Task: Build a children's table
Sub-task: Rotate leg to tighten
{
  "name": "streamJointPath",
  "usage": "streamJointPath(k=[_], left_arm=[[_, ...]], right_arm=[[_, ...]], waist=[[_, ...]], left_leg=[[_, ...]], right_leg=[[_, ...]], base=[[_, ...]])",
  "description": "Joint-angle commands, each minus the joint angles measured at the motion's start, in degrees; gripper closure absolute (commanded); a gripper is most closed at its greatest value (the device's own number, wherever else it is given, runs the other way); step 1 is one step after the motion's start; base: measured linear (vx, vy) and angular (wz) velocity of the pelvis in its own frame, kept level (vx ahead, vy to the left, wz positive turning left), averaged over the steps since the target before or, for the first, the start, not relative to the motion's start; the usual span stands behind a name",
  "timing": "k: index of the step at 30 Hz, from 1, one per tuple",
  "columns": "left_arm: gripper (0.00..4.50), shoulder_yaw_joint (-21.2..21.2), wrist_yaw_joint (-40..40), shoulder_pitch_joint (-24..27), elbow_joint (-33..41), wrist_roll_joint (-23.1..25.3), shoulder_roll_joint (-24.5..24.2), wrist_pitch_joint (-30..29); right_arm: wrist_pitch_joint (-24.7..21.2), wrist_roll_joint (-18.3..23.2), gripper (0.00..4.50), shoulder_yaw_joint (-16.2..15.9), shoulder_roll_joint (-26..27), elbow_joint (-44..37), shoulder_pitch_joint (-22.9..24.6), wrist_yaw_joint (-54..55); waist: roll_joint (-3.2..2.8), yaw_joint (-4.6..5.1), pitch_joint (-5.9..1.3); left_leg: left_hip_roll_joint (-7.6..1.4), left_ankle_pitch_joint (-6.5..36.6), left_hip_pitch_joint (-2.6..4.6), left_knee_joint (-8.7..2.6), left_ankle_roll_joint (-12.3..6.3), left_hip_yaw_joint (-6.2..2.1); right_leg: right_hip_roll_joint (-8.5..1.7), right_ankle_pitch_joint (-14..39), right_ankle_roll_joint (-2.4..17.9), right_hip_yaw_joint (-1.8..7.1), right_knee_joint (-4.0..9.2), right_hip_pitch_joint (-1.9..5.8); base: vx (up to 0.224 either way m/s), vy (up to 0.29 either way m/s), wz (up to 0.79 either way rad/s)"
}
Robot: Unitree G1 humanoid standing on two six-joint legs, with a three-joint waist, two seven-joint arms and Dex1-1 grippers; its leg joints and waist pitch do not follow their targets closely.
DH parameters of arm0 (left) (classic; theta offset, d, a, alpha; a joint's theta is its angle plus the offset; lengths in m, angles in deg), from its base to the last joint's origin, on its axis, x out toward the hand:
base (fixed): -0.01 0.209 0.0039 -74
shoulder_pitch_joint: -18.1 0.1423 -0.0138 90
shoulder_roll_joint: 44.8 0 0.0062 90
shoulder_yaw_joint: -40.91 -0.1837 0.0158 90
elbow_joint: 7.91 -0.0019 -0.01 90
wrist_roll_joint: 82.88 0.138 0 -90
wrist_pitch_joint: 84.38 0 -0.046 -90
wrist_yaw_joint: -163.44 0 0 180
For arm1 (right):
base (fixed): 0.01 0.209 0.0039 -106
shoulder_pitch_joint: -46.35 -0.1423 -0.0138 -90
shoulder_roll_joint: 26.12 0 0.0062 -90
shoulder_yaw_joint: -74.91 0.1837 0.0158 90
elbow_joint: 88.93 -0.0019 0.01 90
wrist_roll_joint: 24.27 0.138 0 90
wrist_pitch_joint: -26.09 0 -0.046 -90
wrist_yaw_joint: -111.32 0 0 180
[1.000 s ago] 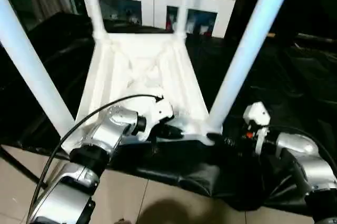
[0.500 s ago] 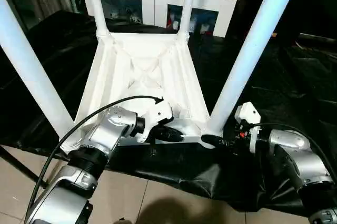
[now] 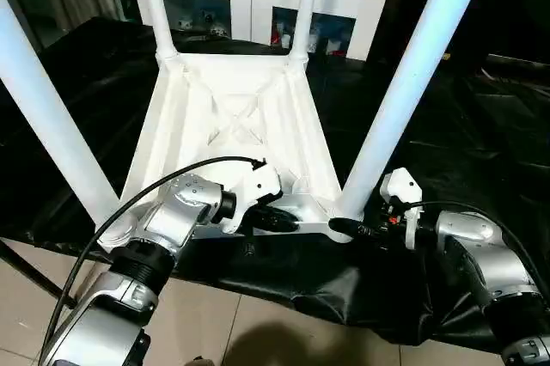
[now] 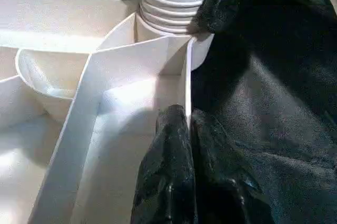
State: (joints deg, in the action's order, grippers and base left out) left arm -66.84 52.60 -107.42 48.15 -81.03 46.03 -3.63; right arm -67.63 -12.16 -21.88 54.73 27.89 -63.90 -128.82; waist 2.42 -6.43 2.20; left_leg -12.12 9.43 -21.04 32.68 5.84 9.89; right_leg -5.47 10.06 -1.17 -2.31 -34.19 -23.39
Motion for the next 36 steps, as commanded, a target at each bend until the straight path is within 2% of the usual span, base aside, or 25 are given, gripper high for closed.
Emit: streamJointPath(k=[1,2,4,5,6,7,8,9,10,11,13,14,15,16,17,18,20,22,23,26,29,31,32,33,36], left_arm=[[4.50,0.4,-0.4,1.6,0.1,-2.4,1.8,-0.9],[4.50,0.4,-0.4,1.6,0.1,-2.4,1.8,-0.9],[4.50,1.0,-4.2,0.8,-1.7,-1.3,2.9,-1.7],[4.50,1.8,-10.4,-0.7,-4.8,0.3,4.7,-2.2],[4.50,2.2,-13.3,-1.6,-6.5,0.8,5.9,-2.5],[4.50,2.5,-14.6,-2.1,-7.3,1.0,6.4,-2.7],[4.50,2.9,-16.8,-2.8,-8.7,1.2,7.4,-3.0],[4.50,3.5,-19.8,-3.9,-10.5,1.3,8.8,-3.2],[4.50,3.8,-21.5,-4.6,-11.5,1.3,9.7,-3.3],[4.50,4.5,-24.9,-5.9,-13.6,1.4,11.5,-3.5],[4.50,4.6,-25.7,-6.2,-14.1,1.4,11.9,-3.5],[4.50,5.0,-28.6,-7.3,-15.7,1.5,13.5,-3.7],[4.50,5.1,-30.7,-8.2,-17.0,1.8,14.6,-3.8],[4.50,5.1,-31.7,-8.5,-17.6,2.0,15.1,-3.8],[4.50,5.1,-32.5,-8.8,-18.1,2.2,15.5,-3.8],[4.50,5.2,-33.6,-9.4,-19.0,2.4,16.2,-4.0],[4.50,5.0,-34.2,-10.1,-20.4,3.0,16.7,-3.7],[4.50,4.9,-33.8,-10.1,-20.5,3.1,16.5,-3.7],[4.50,4.9,-33.8,-10.1,-20.5,3.1,16.5,-3.7],[4.50,4.4,-32.8,-10.1,-20.9,3.4,15.9,-2.9],[4.50,3.5,-27.1,-9.1,-20.2,3.2,13.4,-1.5],[4.50,3.3,-25.2,-8.7,-19.6,2.9,12.7,-1.0],[4.50,2.9,-21.8,-7.8,-18.0,2.4,11.5,-0.8],[4.50,2.7,-18.7,-7.0,-16.6,1.8,10.6,-0.9],[4.50,1.2,-7.7,-4.3,-11.6,-0.5,7.2,-0.7]], right_arm=[[0.0,-0.4,1.81,2.1,1.4,2.2,-1.1,4.3],[0.0,-0.4,1.81,2.1,1.4,2.2,-1.1,4.3],[0.1,-0.2,1.81,4.4,4.1,4.2,-1.3,10.8],[0.5,-0.2,1.82,6.4,7.4,6.0,-1.6,18.7],[0.7,-0.6,1.82,7.2,8.9,7.0,-1.8,22.9],[0.9,-0.9,1.82,7.6,9.6,7.5,-2.0,24.9],[1.1,-1.4,1.82,8.1,10.8,8.3,-2.3,28.5],[1.1,-1.4,1.82,9.1,12.5,9.5,-3.0,32.4],[1.2,-1.5,1.82,9.5,13.5,10.1,-3.5,34.6],[1.3,-1.6,1.82,10.2,15.6,11.4,-4.6,39.0],[1.3,-1.7,1.82,10.4,16.0,11.7,-4.8,39.9],[1.6,-2.1,1.82,10.3,17.7,12.9,-6.1,42.5],[2.0,-2.8,1.82,9.5,18.9,13.7,-7.1,43.2],[2.2,-3.2,1.82,9.3,19.5,14.1,-7.6,43.5],[2.4,-3.5,1.82,9.1,19.9,14.4,-7.9,43.7],[3.4,-4.0,1.82,8.1,20.8,14.4,-8.6,42.1],[4.8,-2.2,1.13,7.8,21.9,13.1,-8.9,37.8],[5.1,-1.2,1.03,8.1,21.8,12.5,-8.8,36.4],[5.1,-1.2,0.90,8.1,21.8,12.5,-8.8,36.4],[5.3,-0.2,0.69,8.8,21.0,11.8,-8.6,35.0],[5.1,0.5,0.33,9.9,15.3,10.3,-7.8,29.4],[4.8,0.5,0.33,10.0,13.6,9.8,-7.5,27.4],[3.8,0.9,0.33,9.7,11.0,8.3,-6.5,23.1],[3.5,0.8,0.33,8.8,8.9,7.1,-5.5,19.6],[0.7,1.2,0.33,4.5,2.8,1.9,-1.4,8.2]], waist=[[1.34,0.05,-3.33],[1.25,0.09,-3.27],[1.31,0.42,-3.21],[1.35,0.75,-3.08],[1.35,0.90,-3.05],[1.23,1.09,-3.10],[1.40,1.27,-3.15],[1.14,1.33,-3.08],[1.20,1.42,-3.01],[1.21,1.44,-3.19],[1.17,1.37,-3.25],[0.97,1.14,-3.34],[0.89,1.49,-3.30],[1.00,1.37,-3.40],[0.99,1.24,-3.54],[0.74,1.18,-3.54],[0.96,1.12,-3.64],[1.05,1.08,-3.64],[1.04,1.29,-3.55],[1.05,1.30,-3.49],[1.20,1.31,-3.40],[1.33,1.11,-3.40],[1.09,0.96,-3.32],[1.20,0.70,-3.37],[1.46,0.40,-3.13]], left_leg=[[-0.54,9.2,0.16,-3.06,-6.70,0.77],[-0.54,9.7,0.14,-3.17,-6.36,0.74],[-0.51,10.8,0.05,-3.35,-5.27,0.68],[-0.38,12.0,0.01,-3.42,-4.34,0.66],[-0.38,13.4,0.29,-3.64,-3.13,0.60],[-0.33,13.8,0.27,-3.60,-2.49,0.57],[-0.29,14.5,0.25,-3.73,-1.94,0.42],[-0.28,14.9,0.21,-3.79,-1.66,0.42],[-0.18,15.4,0.29,-3.75,-1.65,0.51],[-0.05,15.2,0.29,-3.67,-1.56,0.51],[-0.11,14.3,0.12,-3.78,-1.44,0.36],[-0.19,14.0,0.22,-3.66,-1.92,0.39],[-0.09,14.0,0.04,-3.68,-2.16,0.47],[-0.10,13.6,0.06,-3.72,-1.96,0.34],[-0.07,12.7,0.15,-3.51,-2.25,0.48],[-0.06,11.9,-0.04,-3.52,-2.70,0.41],[0.00,10.6,-0.08,-3.36,-3.67,0.52],[-0.06,10.2,-0.09,-3.30,-4.81,0.52],[-0.05,10.3,-0.35,-3.40,-5.11,0.42],[-0.14,11.4,-0.09,-3.45,-5.05,0.44],[-0.21,11.9,-0.16,-3.48,-5.15,0.46],[-0.19,11.5,-0.04,-3.36,-5.70,0.50],[-0.31,11.5,0.07,-3.41,-5.77,0.55],[-0.41,11.5,0.05,-3.37,-6.17,0.47],[-0.58,11.7,0.04,-3.40,-6.97,0.65]], right_leg=[[-1.81,7.5,13.6,1.17,2.96,2.94],[-1.84,8.4,13.4,1.18,3.07,2.86],[-1.83,10.6,12.7,1.15,3.27,2.84],[-1.82,13.0,11.8,1.14,3.60,2.67],[-1.94,16.5,10.9,1.12,4.04,2.55],[-1.92,17.4,10.5,1.16,4.01,2.49],[-1.99,19.6,9.7,1.03,4.27,2.67],[-1.92,20.3,9.0,1.08,4.44,2.47],[-1.85,21.0,8.7,1.15,4.68,2.26],[-1.82,20.8,8.5,1.19,4.63,2.28],[-1.79,19.4,8.5,1.08,4.50,2.46],[-1.76,17.2,8.9,1.14,4.35,2.52],[-1.65,16.0,9.4,1.18,4.23,2.31],[-1.67,15.6,9.5,1.06,4.16,2.64],[-1.67,13.5,9.9,1.16,3.99,2.62],[-1.68,11.5,10.4,1.13,3.78,2.84],[-1.60,8.6,10.9,1.11,3.62,2.98],[-1.67,7.0,11.7,1.06,3.44,3.14],[-1.66,7.4,11.7,0.97,3.46,3.27],[-1.77,10.1,11.4,1.00,3.81,3.09],[-1.73,11.0,11.2,1.05,3.93,3.12],[-1.71,10.7,11.3,1.02,3.96,3.18],[-1.82,10.8,11.7,1.11,3.97,2.99],[-1.84,10.3,12.0,1.03,3.91,3.28],[-1.80,10.5,12.5,1.17,3.94,3.09]], base=[[0.000,0.000,0.00],[0.000,0.000,0.00],[0.000,0.000,0.00],[0.000,0.000,0.00],[0.000,0.000,0.00],[0.000,0.000,0.00],[0.000,0.000,0.00],[0.000,0.000,0.00],[0.000,0.000,0.00],[0.000,0.000,0.00],[0.000,0.000,0.00],[0.000,0.000,0.00],[0.000,0.000,0.00],[0.000,0.000,0.00],[0.000,0.000,0.00],[0.000,0.000,0.00],[0.000,0.000,0.00],[0.000,0.000,0.00],[0.000,0.000,0.00],[0.000,0.000,0.00],[0.000,0.000,0.00],[0.000,0.000,0.00],[0.000,0.000,0.00],[0.000,0.000,0.00],[0.000,0.000,0.00]])
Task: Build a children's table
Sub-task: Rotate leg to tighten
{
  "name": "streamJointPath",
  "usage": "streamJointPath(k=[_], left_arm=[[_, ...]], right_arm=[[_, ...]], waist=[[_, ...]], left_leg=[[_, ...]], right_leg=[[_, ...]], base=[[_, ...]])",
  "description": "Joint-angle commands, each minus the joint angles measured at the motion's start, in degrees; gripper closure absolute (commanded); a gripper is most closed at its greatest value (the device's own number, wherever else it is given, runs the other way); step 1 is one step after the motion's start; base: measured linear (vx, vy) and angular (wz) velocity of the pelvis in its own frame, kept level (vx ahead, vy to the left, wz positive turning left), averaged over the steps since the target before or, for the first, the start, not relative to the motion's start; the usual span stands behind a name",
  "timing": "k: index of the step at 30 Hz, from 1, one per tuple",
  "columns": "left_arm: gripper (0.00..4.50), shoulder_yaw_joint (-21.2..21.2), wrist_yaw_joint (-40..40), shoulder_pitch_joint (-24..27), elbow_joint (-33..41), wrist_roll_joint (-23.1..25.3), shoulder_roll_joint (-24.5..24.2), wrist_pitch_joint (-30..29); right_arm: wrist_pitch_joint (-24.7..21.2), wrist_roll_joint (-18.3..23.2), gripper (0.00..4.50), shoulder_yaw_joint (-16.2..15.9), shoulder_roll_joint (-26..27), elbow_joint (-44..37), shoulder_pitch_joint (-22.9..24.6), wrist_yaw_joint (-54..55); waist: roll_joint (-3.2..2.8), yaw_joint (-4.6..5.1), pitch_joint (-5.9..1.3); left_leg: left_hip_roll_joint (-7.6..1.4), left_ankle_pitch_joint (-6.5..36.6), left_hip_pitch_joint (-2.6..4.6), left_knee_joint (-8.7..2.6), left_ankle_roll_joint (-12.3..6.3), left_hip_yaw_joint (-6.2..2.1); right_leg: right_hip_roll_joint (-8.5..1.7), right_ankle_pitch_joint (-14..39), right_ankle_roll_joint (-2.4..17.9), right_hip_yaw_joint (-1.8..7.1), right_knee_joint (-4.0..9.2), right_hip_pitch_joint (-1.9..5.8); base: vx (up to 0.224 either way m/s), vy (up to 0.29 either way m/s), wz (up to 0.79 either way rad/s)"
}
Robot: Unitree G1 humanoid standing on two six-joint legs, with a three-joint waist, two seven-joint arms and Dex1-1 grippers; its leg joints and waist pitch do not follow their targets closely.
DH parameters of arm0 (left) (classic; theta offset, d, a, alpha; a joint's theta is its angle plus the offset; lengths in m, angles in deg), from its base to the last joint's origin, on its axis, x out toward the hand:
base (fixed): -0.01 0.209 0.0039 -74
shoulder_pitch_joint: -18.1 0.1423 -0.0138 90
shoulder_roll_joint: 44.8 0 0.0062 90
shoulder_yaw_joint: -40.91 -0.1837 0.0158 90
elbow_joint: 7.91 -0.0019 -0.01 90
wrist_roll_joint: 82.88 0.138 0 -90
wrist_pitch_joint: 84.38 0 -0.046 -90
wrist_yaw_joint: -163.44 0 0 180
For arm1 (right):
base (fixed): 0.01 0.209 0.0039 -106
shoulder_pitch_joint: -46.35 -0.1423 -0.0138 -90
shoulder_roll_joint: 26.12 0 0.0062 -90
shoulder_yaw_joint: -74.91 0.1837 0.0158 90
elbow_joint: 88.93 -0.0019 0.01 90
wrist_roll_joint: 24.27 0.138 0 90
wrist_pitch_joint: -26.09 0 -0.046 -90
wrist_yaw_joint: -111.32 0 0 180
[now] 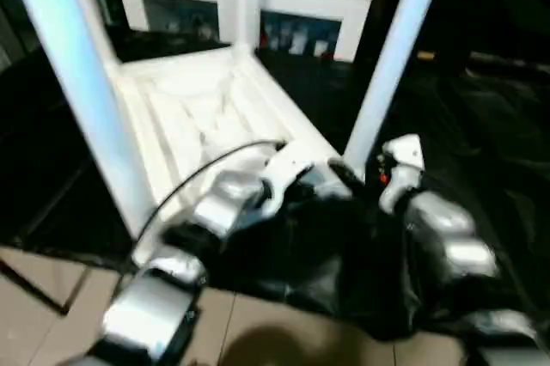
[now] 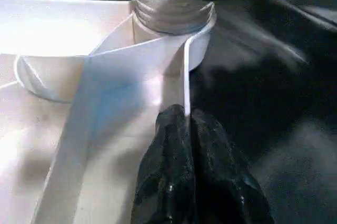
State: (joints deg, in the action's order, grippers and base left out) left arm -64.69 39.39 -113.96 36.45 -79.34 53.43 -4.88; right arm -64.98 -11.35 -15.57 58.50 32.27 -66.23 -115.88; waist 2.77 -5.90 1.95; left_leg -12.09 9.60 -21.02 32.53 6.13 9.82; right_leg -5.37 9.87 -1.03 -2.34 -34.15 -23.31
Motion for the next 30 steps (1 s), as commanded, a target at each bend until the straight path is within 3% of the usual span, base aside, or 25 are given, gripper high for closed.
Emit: streamJointPath(k=[1,4,8,10,16,18,30], left_arm=[[4.50,-0.9,5.5,2.2,0.1,-2.2,-0.3,0.6],[4.50,-1.6,13.2,3.5,2.4,-4.3,-2.4,1.3],[4.50,-1.4,16.2,4.3,5.0,-5.3,-3.8,-0.4],[4.50,-1.3,16.9,4.6,5.8,-5.4,-4.2,-0.8],[4.50,-1.2,18.2,4.9,6.5,-5.2,-4.8,-1.2],[4.50,-1.2,18.4,5.1,6.8,-5.0,-4.9,-1.4],[4.50,-1.6,19.1,5.9,8.3,-4.8,-5.5,-2.5]], right_arm=[[-1.9,0.4,0.33,-1.8,-0.9,-2.4,0.9,-4.8],[-3.9,0.3,0.33,-4.2,-3.5,-5.2,3.0,-10.8],[-4.3,-0.2,0.33,-5.8,-5.1,-6.3,3.8,-13.1],[-3.8,-0.5,0.33,-5.4,-4.8,-6.0,3.6,-12.4],[-3.1,-0.3,0.33,-4.2,-3.6,-4.0,2.2,-11.5],[-3.2,-0.4,0.66,-4.4,-3.8,-3.7,2.1,-11.9],[-3.0,0.2,1.51,-4.3,-3.7,-2.9,2.1,-12.4]], waist=[[1.02,-0.22,-2.87],[0.88,-0.23,-2.78],[0.82,-0.47,-2.79],[0.90,-0.45,-2.76],[0.92,-0.40,-2.92],[0.97,-0.46,-2.93],[0.90,-0.44,-2.97]], left_leg=[[-0.48,11.8,-0.01,-3.25,-7.24,0.67],[-0.68,13.6,0.13,-3.51,-6.45,0.57],[-0.91,15.2,0.60,-3.56,-5.18,0.69],[-0.87,14.5,0.27,-3.69,-4.99,0.61],[-0.66,13.0,0.12,-3.57,-4.74,0.64],[-0.70,12.8,0.13,-3.54,-4.88,0.64],[-0.69,12.3,0.12,-3.49,-5.08,0.66]], right_leg=[[-1.83,11.2,12.3,1.13,3.89,3.06],[-1.97,14.1,12.0,1.13,4.09,2.72],[-2.14,15.9,11.8,1.31,4.28,2.29],[-2.07,14.7,12.0,1.25,4.00,2.54],[-2.01,13.4,11.7,1.19,3.85,2.64],[-2.07,13.0,11.8,1.19,3.78,2.70],[-2.00,12.4,11.9,1.20,3.71,2.73]], base=[[0.000,0.000,0.00],[0.000,0.000,0.00],[0.000,0.000,0.00],[0.000,0.000,0.00],[0.000,0.000,0.00],[0.000,0.000,0.00],[0.000,0.000,0.00]])
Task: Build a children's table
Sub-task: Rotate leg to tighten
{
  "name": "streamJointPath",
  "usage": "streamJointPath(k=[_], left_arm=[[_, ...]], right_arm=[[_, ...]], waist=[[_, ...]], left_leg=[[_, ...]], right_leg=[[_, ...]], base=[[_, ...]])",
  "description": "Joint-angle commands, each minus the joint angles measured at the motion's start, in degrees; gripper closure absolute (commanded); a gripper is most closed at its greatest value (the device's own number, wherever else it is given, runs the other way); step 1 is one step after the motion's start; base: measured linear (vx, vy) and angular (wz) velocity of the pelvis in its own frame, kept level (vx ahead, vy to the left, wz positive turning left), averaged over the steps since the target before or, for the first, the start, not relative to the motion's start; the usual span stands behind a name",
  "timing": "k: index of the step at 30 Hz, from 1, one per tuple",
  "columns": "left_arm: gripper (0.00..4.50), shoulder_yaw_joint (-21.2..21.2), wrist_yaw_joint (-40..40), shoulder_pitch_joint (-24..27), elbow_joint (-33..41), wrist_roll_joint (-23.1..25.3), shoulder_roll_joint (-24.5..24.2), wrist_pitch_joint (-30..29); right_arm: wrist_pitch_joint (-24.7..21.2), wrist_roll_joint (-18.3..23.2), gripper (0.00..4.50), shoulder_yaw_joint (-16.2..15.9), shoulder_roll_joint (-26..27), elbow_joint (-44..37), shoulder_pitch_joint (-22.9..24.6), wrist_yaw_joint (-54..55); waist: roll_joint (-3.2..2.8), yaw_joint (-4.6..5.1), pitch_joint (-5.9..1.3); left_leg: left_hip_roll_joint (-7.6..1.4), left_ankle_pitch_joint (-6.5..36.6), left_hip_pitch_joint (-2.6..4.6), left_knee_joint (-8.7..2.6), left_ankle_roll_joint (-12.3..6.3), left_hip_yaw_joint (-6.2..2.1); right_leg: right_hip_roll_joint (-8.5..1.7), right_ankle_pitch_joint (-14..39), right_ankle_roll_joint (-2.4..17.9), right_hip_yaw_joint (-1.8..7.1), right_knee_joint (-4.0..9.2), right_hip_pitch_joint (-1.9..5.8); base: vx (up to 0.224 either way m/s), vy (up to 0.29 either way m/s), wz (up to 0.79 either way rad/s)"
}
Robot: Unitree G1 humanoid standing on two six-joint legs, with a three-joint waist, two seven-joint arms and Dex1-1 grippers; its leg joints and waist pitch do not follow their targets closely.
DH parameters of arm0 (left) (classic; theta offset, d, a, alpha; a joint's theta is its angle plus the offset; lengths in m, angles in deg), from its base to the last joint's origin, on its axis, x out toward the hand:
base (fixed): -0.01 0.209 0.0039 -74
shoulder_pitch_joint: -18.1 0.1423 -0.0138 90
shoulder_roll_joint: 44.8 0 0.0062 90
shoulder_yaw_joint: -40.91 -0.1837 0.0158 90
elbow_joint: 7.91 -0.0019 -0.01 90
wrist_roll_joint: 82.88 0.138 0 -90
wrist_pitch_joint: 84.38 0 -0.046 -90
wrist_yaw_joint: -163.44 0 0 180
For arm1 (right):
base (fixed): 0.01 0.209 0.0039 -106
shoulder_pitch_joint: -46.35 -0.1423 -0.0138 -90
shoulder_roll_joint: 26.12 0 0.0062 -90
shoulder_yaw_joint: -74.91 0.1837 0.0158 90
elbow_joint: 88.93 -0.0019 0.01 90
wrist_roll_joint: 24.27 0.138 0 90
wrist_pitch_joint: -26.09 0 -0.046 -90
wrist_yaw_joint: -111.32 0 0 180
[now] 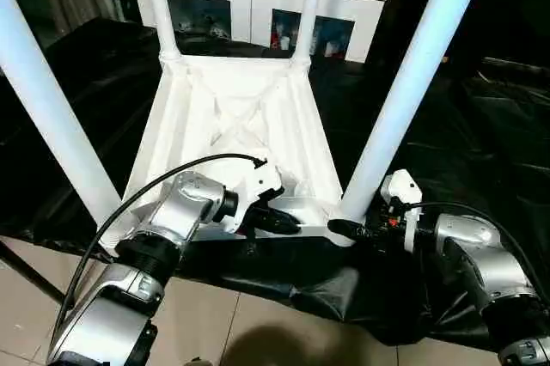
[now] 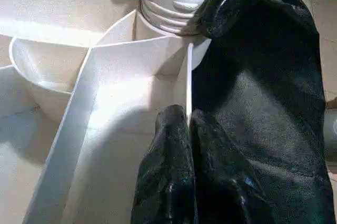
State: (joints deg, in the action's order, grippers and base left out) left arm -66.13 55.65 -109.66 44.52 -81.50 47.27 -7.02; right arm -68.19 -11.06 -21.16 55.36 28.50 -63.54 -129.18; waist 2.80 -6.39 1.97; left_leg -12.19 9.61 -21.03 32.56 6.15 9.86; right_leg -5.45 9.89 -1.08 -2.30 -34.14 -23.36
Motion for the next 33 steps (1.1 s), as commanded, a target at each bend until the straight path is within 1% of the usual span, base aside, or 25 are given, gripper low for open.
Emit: streamJointPath(k=[1,2,4,6,7,9,10,11,13,14,16,17,18,19,20,22,24,26,27,28,29,30,31,32,33], left_arm=[[4.50,-0.2,2.8,1.6,0.3,-2.6,0.6,-0.4],[4.50,-0.1,1.9,1.5,-0.1,-2.3,0.8,-0.3],[4.50,0.4,-2.3,0.9,-1.8,-1.2,1.9,-0.2],[4.50,1.1,-6.6,0.1,-3.5,-0.3,3.3,-0.8],[4.50,1.4,-8.2,-0.2,-4.1,-0.1,3.9,-1.2],[4.50,3.2,-17.6,-2.2,-8.0,1.0,6.9,-1.8],[4.50,3.6,-19.7,-2.8,-8.9,1.1,7.7,-1.9],[4.50,4.8,-26.0,-4.3,-11.3,1.5,9.7,-2.0],[4.50,5.7,-31.4,-5.8,-13.5,1.9,11.6,-1.9],[4.50,5.9,-32.7,-6.1,-13.9,2.0,12.0,-1.7],[4.50,6.5,-37.9,-7.6,-16.1,2.5,13.9,-0.6],[4.50,6.2,-39.3,-8.1,-16.9,2.9,14.6,-0.1],[4.50,6.0,-40.2,-8.5,-17.6,3.2,15.4,0.2],[4.50,5.8,-40.5,-8.7,-17.9,3.4,15.8,0.4],[4.50,5.6,-40.6,-8.8,-18.1,3.5,15.9,0.6],[4.50,5.5,-40.8,-8.9,-18.5,3.7,16.1,0.9],[4.50,5.2,-40.0,-9.0,-19.3,3.9,15.7,1.5],[4.50,5.1,-38.9,-8.9,-19.4,3.8,15.1,1.6],[4.50,4.7,-36.8,-8.7,-19.3,3.7,14.1,2.0],[4.50,4.5,-35.5,-8.5,-19.1,3.6,13.5,2.4],[4.50,4.4,-35.0,-8.4,-19.0,3.6,13.3,2.6],[4.50,4.2,-32.8,-8.1,-18.7,3.4,12.6,2.9],[4.50,4.0,-30.4,-7.7,-18.1,3.1,11.7,3.3],[4.50,3.7,-28.8,-7.3,-17.5,3.1,10.9,3.6],[4.50,3.5,-27.2,-7.0,-17.1,3.1,10.2,4.4]], right_arm=[[0.2,0.2,1.51,1.6,-0.2,1.1,-0.5,1.2],[0.4,0.3,1.55,2.1,0.4,1.5,-0.6,2.3],[1.4,-0.1,1.74,4.1,2.4,4.1,-1.5,8.1],[2.2,-1.0,1.79,5.4,4.2,6.8,-2.3,14.1],[2.5,-1.5,1.80,5.8,4.8,7.8,-2.6,16.4],[2.5,-2.2,1.81,8.0,8.0,10.9,-3.8,26.3],[2.4,-2.3,1.82,8.6,8.8,11.6,-4.1,29.0],[1.6,-1.9,1.83,10.4,11.4,12.9,-5.2,35.6],[1.1,-2.2,1.83,11.5,13.8,14.5,-6.5,41.6],[1.2,-2.5,1.83,11.5,14.2,15.0,-6.8,42.7],[2.0,-4.2,1.83,10.7,16.6,17.1,-8.6,47.6],[2.4,-4.3,1.83,10.2,18.0,17.9,-9.5,48.4],[2.8,-5.0,1.83,9.1,19.3,18.7,-10.5,48.5],[3.2,-5.7,1.83,8.2,19.9,19.1,-11.1,48.3],[3.5,-6.2,1.83,7.6,20.2,19.4,-11.4,48.1],[4.1,-6.9,1.83,6.9,20.4,19.8,-11.9,47.7],[6.4,-6.7,1.83,6.7,20.1,18.9,-12.1,44.8],[7.4,-6.1,1.14,6.6,19.3,17.7,-11.7,42.4],[7.7,-5.5,1.14,6.8,17.7,16.6,-11.2,39.3],[7.4,-5.0,1.14,7.1,16.8,16.1,-11.0,37.7],[7.2,-4.8,1.01,7.2,16.4,15.9,-11.0,37.0],[6.5,-4.1,1.01,7.3,15.2,15.2,-10.6,34.3],[5.3,-3.5,0.84,6.8,13.3,14.0,-10.0,30.6],[4.3,-3.6,0.67,6.1,11.6,12.9,-9.4,27.6],[4.6,-4.4,0.67,5.0,10.1,12.2,-8.8,25.7]], waist=[[0.86,0.04,-2.98],[0.67,0.11,-2.99],[0.68,0.23,-2.96],[0.70,0.60,-2.90],[0.71,0.76,-2.90],[0.63,1.27,-2.75],[0.54,1.37,-2.77],[0.60,1.48,-2.89],[0.53,1.41,-2.97],[0.62,1.42,-3.06],[0.48,1.28,-3.21],[0.28,1.38,-3.27],[0.38,1.33,-3.29],[0.15,1.43,-3.35],[0.30,1.37,-3.38],[0.41,1.29,-3.32],[0.59,1.23,-3.16],[0.53,1.15,-3.09],[0.72,1.12,-3.09],[0.71,1.05,-3.06],[0.71,1.11,-3.00],[0.83,1.34,-2.95],[0.82,1.43,-3.01],[0.78,1.28,-3.00],[0.96,1.38,-2.96]], left_leg=[[-0.61,12.3,0.14,-3.53,-5.11,0.61],[-0.59,12.4,0.17,-3.53,-5.10,0.63],[-0.56,12.9,0.12,-3.57,-4.70,0.62],[-0.48,14.5,0.20,-3.79,-3.16,0.49],[-0.49,14.8,0.25,-3.80,-2.96,0.51],[-0.36,16.1,0.17,-3.91,-2.31,0.40],[-0.28,16.2,0.28,-3.87,-1.98,0.45],[-0.20,16.0,0.15,-3.85,-1.56,0.32],[-0.19,15.3,0.36,-3.80,-1.59,0.41],[-0.12,14.5,0.22,-3.74,-1.90,0.41],[-0.08,13.1,0.05,-3.64,-2.34,0.42],[-0.05,12.3,0.01,-3.65,-2.36,0.42],[-0.02,12.0,0.05,-3.59,-2.62,0.45],[-0.04,12.1,-0.06,-3.56,-2.84,0.48],[-0.04,11.7,-0.03,-3.55,-3.02,0.46],[-0.01,11.4,-0.06,-3.47,-3.66,0.53],[-0.01,12.6,0.04,-3.55,-4.08,0.60],[-0.08,13.7,0.15,-3.62,-4.19,0.58],[-0.05,13.9,0.06,-3.61,-4.28,0.59],[-0.07,13.9,0.02,-3.64,-4.43,0.57],[-0.06,13.9,-0.30,-3.69,-4.73,0.50],[-0.01,13.7,-0.67,-3.83,-4.65,0.37],[0.10,13.1,-0.84,-3.82,-4.49,0.28],[-0.07,13.4,-0.22,-3.66,-4.96,0.37],[-0.12,13.1,-0.27,-3.58,-5.44,0.45]], right_leg=[[-1.91,12.3,12.0,1.15,3.69,2.75],[-1.88,11.9,12.2,1.16,3.69,2.70],[-1.88,12.4,12.2,1.15,3.74,2.65],[-2.02,16.4,11.3,1.06,4.09,2.60],[-2.01,16.9,11.2,1.07,4.17,2.51],[-1.91,19.5,10.1,1.03,4.50,2.40],[-1.91,20.0,9.9,1.11,4.59,2.21],[-1.93,20.5,9.6,1.04,4.53,2.45],[-1.89,19.6,9.3,1.15,4.66,2.24],[-1.78,17.8,9.6,1.12,4.49,2.38],[-1.73,14.9,9.9,1.09,4.21,2.57],[-1.66,13.1,10.2,1.07,4.03,2.58],[-1.65,12.0,10.3,1.05,4.01,2.65],[-1.72,11.5,10.7,1.09,3.89,2.56],[-1.61,10.3,10.8,1.02,3.84,2.79],[-1.63,8.8,11.1,1.06,3.75,2.88],[-1.72,11.1,10.8,1.05,4.07,2.82],[-1.76,12.9,10.4,1.06,4.26,2.75],[-1.79,13.7,10.2,1.04,4.35,2.83],[-1.83,14.1,10.1,1.01,4.39,2.89],[-1.80,14.3,9.7,0.98,4.38,3.01],[-1.82,14.9,9.3,0.92,4.36,3.22],[-1.85,15.8,8.6,0.86,4.36,3.44],[-1.79,15.7,9.0,0.92,4.61,3.02],[-1.74,14.5,9.7,0.98,4.42,3.01]], base=[[0.000,0.000,0.00],[0.000,0.000,0.00],[0.000,0.000,0.00],[0.000,0.000,0.00],[0.000,0.000,0.00],[0.000,0.000,0.00],[0.000,0.000,0.00],[0.000,0.000,0.00],[0.000,0.000,0.00],[0.000,0.000,0.00],[0.000,0.000,0.00],[0.000,0.000,0.00],[0.000,0.000,0.00],[0.000,0.000,0.00],[0.000,0.000,0.00],[0.000,0.000,0.00],[0.000,0.000,0.00],[0.000,0.000,0.00],[0.000,0.000,0.00],[0.000,0.000,0.00],[0.000,0.000,0.00],[0.000,0.000,0.00],[0.000,0.000,0.00],[0.000,0.000,0.00],[0.000,0.000,0.00]])
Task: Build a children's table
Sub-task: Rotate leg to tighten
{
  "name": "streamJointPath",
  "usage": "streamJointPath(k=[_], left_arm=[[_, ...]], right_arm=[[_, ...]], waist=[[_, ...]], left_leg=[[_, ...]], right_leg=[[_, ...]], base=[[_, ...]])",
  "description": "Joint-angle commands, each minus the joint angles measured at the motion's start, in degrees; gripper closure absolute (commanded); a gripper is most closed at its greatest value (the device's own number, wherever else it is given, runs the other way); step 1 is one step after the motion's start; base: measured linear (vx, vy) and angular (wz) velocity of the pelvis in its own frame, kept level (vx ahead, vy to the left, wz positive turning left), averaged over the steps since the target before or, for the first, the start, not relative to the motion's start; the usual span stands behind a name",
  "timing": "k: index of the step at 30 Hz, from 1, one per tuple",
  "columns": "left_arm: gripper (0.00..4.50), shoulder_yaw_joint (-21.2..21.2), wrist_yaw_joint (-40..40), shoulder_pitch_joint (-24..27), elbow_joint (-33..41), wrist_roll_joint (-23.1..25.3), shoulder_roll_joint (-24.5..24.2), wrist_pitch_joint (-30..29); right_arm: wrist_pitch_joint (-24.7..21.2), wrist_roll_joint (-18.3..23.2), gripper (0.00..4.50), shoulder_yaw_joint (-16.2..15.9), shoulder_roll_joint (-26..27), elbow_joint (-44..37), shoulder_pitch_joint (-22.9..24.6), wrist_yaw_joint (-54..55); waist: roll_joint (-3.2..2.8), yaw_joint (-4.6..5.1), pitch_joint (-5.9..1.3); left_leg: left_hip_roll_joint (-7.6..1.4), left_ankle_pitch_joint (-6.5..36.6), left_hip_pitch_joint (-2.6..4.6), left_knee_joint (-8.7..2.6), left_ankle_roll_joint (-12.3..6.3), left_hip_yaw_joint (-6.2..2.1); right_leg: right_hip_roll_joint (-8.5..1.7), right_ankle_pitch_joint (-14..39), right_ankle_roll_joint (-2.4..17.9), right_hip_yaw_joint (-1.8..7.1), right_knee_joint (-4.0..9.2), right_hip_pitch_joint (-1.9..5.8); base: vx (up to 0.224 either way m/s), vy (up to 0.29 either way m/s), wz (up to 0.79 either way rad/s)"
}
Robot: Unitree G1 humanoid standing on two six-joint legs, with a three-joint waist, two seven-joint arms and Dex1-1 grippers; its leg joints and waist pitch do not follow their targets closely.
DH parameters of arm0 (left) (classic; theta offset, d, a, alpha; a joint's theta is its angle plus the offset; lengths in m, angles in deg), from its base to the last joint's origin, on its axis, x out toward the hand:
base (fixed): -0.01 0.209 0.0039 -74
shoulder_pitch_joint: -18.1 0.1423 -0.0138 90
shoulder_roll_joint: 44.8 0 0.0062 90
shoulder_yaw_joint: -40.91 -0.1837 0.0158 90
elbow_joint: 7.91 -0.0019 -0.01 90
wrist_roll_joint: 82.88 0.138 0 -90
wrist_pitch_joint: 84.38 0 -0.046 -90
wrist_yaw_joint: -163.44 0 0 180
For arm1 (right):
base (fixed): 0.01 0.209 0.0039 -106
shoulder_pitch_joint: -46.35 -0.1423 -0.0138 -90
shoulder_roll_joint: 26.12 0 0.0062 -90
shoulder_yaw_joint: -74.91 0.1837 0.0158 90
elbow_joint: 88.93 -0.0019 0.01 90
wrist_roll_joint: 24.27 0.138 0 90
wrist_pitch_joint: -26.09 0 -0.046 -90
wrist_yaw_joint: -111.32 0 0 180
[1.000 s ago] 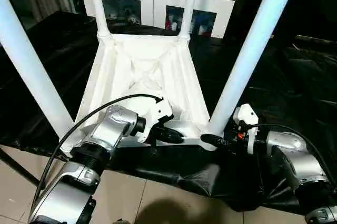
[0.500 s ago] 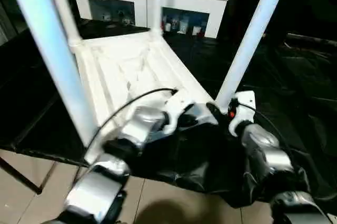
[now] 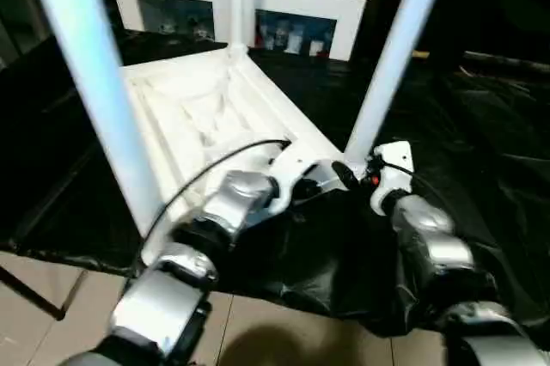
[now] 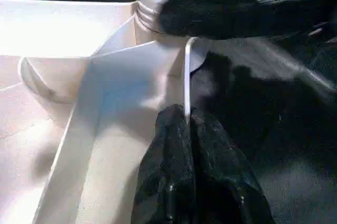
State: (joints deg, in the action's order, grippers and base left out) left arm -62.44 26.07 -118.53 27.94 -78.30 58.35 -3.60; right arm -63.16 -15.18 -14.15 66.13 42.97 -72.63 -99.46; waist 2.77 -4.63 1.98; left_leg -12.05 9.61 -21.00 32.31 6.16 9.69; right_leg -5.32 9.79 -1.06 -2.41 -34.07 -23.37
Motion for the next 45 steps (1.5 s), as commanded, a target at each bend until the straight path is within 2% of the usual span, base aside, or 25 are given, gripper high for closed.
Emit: streamJointPath(k=[1,4,5,7,9,11,12,14,21,22,25,28,31,33,39,41,43,44,45], left_arm=[[4.50,-0.6,5.5,2.3,0.1,-0.4,-1.9,1.3],[4.50,-1.4,13.9,3.7,2.0,-1.7,-4.8,2.3],[4.50,-2.0,19.0,4.5,3.3,-2.7,-6.4,3.3],[4.50,-2.5,23.4,5.3,4.8,-3.6,-7.8,3.9],[4.50,-3.2,28.9,6.3,7.1,-5.0,-9.8,3.0],[4.50,-3.3,30.0,6.4,7.6,-5.0,-10.5,3.1],[4.50,-3.2,30.5,6.5,7.6,-4.9,-10.8,3.3],[4.50,-3.0,31.4,6.8,8.1,-4.7,-11.3,3.3],[4.50,-3.0,32.2,7.0,8.8,-4.9,-11.3,2.8],[4.50,-3.1,32.2,7.0,8.8,-4.9,-11.2,2.8],[4.50,-3.1,32.2,7.0,8.9,-4.9,-11.1,2.7],[4.50,-3.0,32.3,7.2,9.1,-4.7,-11.2,2.6],[4.50,-3.0,32.3,7.3,9.2,-4.6,-11.2,2.5],[4.50,-3.0,32.4,7.4,9.2,-4.6,-11.3,2.5],[4.50,-3.4,32.5,7.8,9.7,-4.2,-11.1,2.2],[4.50,-3.3,30.9,7.7,9.3,-3.9,-10.3,1.8],[4.50,-3.2,29.1,7.4,8.7,-3.6,-9.4,1.5],[4.50,-2.9,26.3,6.9,7.7,-3.0,-8.3,1.2],[4.50,-2.3,20.1,5.8,5.5,-2.1,-5.8,0.3]], right_arm=[[0.1,-1.2,0.67,-3.5,-3.1,-3.6,1.3,-7.2],[0.2,-0.6,0.67,-5.3,-7.5,-7.6,3.8,-14.7],[0.0,0.3,0.67,-5.3,-9.1,-9.4,4.8,-17.9],[0.0,1.0,0.67,-5.2,-10.1,-10.6,5.5,-20.0],[-0.2,1.8,0.67,-5.3,-11.2,-12.1,6.6,-23.5],[-0.7,2.1,0.67,-6.0,-11.9,-13.2,7.4,-25.6],[-1.2,2.3,0.67,-6.8,-12.5,-14.3,8.1,-27.2],[-2.1,2.8,0.67,-7.4,-13.0,-15.4,8.7,-28.8],[-3.2,3.1,0.67,-8.1,-12.0,-16.2,9.0,-31.6],[-2.9,2.9,0.94,-8.3,-11.8,-15.9,8.9,-31.5],[-2.9,3.0,1.04,-8.7,-11.7,-15.5,8.8,-31.8],[-3.0,2.9,1.45,-8.7,-11.6,-15.7,8.9,-31.9],[-2.8,3.0,1.51,-8.4,-11.4,-15.4,8.8,-32.1],[-2.6,2.8,1.78,-8.4,-11.4,-15.2,8.7,-32.3],[-1.9,2.4,1.85,-8.4,-10.7,-14.3,8.9,-31.7],[-1.9,2.0,1.85,-7.8,-10.0,-13.2,9.0,-29.4],[-1.7,1.4,1.85,-7.2,-9.2,-11.6,8.9,-26.8],[-1.0,0.4,1.85,-6.1,-8.0,-9.2,8.3,-22.1],[-0.6,-0.6,1.85,-3.4,-5.3,-5.2,7.2,-12.1]], waist=[[0.90,-0.46,-2.92],[0.94,-0.82,-2.91],[0.89,-0.91,-2.88],[0.83,-0.86,-2.79],[0.69,-0.81,-2.80],[0.64,-0.80,-2.80],[0.59,-0.84,-2.87],[0.61,-0.94,-2.87],[0.75,-1.26,-2.93],[0.77,-1.28,-2.94],[0.80,-1.39,-2.96],[0.82,-1.51,-3.00],[0.81,-1.66,-3.00],[0.82,-1.68,-3.00],[0.84,-1.68,-3.08],[0.77,-1.66,-3.10],[0.70,-1.61,-2.94],[0.71,-1.49,-2.90],[0.65,-1.30,-2.61]], left_leg=[[-0.27,12.9,-0.38,-3.44,-5.55,0.55],[-0.47,12.4,-0.16,-3.28,-6.15,0.69],[-0.50,12.4,-0.18,-3.31,-6.37,0.69],[-0.62,13.3,-0.16,-3.49,-6.21,0.60],[-0.89,14.9,0.16,-3.56,-5.94,0.64],[-0.87,15.0,0.12,-3.60,-5.58,0.68],[-0.97,14.7,0.38,-3.51,-5.53,0.74],[-0.92,13.9,0.20,-3.47,-5.66,0.79],[-0.81,13.2,0.11,-3.36,-5.52,0.83],[-0.81,13.2,0.11,-3.35,-5.46,0.81],[-0.82,12.4,0.18,-3.33,-5.37,0.82],[-0.79,12.1,0.21,-3.25,-5.55,0.87],[-0.76,11.5,0.16,-3.22,-5.65,0.87],[-0.75,11.5,0.19,-3.19,-5.69,0.87],[-0.74,11.1,0.18,-3.12,-5.79,0.87],[-0.72,10.9,0.17,-3.08,-5.82,0.89],[-0.76,12.2,0.27,-3.24,-5.40,0.88],[-0.78,13.2,0.27,-3.30,-4.68,0.88],[-0.74,15.1,0.26,-3.64,-3.61,0.80]], right_leg=[[-1.91,14.7,9.8,1.04,4.39,3.12],[-1.91,13.4,10.8,1.16,4.25,3.01],[-1.93,13.0,11.2,1.18,4.17,2.97],[-2.01,13.9,11.6,1.16,4.16,2.89],[-2.05,14.6,12.2,1.26,4.12,2.61],[-1.97,13.9,12.5,1.22,4.06,2.64],[-1.93,12.3,13.1,1.27,3.87,2.51],[-1.88,10.3,13.7,1.24,3.61,2.71],[-2.08,10.9,13.2,1.25,3.60,2.84],[-2.09,11.0,13.1,1.23,3.57,2.83],[-2.05,10.2,13.1,1.25,3.46,2.83],[-2.04,9.5,13.3,1.27,3.39,2.85],[-2.05,9.2,13.2,1.27,3.33,2.92],[-2.04,9.1,13.3,1.27,3.31,2.92],[-2.01,8.3,13.5,1.26,3.18,2.96],[-1.98,7.9,13.7,1.26,3.14,2.96],[-2.04,9.9,13.6,1.23,3.41,2.80],[-2.13,11.9,13.1,1.26,3.59,2.69],[-2.15,15.7,12.1,1.16,4.06,2.51]], base=[[0.000,0.000,0.00],[0.000,0.000,0.00],[0.000,0.000,0.00],[0.000,0.000,0.00],[0.000,0.000,0.00],[0.000,0.000,0.00],[0.000,0.000,0.00],[0.000,0.000,0.00],[0.000,0.000,0.00],[0.000,0.000,0.00],[0.000,0.000,0.00],[0.000,0.000,0.00],[0.000,0.000,0.00],[0.000,0.000,0.00],[0.000,0.000,0.00],[0.000,0.000,0.00],[0.000,0.000,0.00],[0.000,0.000,0.00],[0.000,0.000,0.00]])
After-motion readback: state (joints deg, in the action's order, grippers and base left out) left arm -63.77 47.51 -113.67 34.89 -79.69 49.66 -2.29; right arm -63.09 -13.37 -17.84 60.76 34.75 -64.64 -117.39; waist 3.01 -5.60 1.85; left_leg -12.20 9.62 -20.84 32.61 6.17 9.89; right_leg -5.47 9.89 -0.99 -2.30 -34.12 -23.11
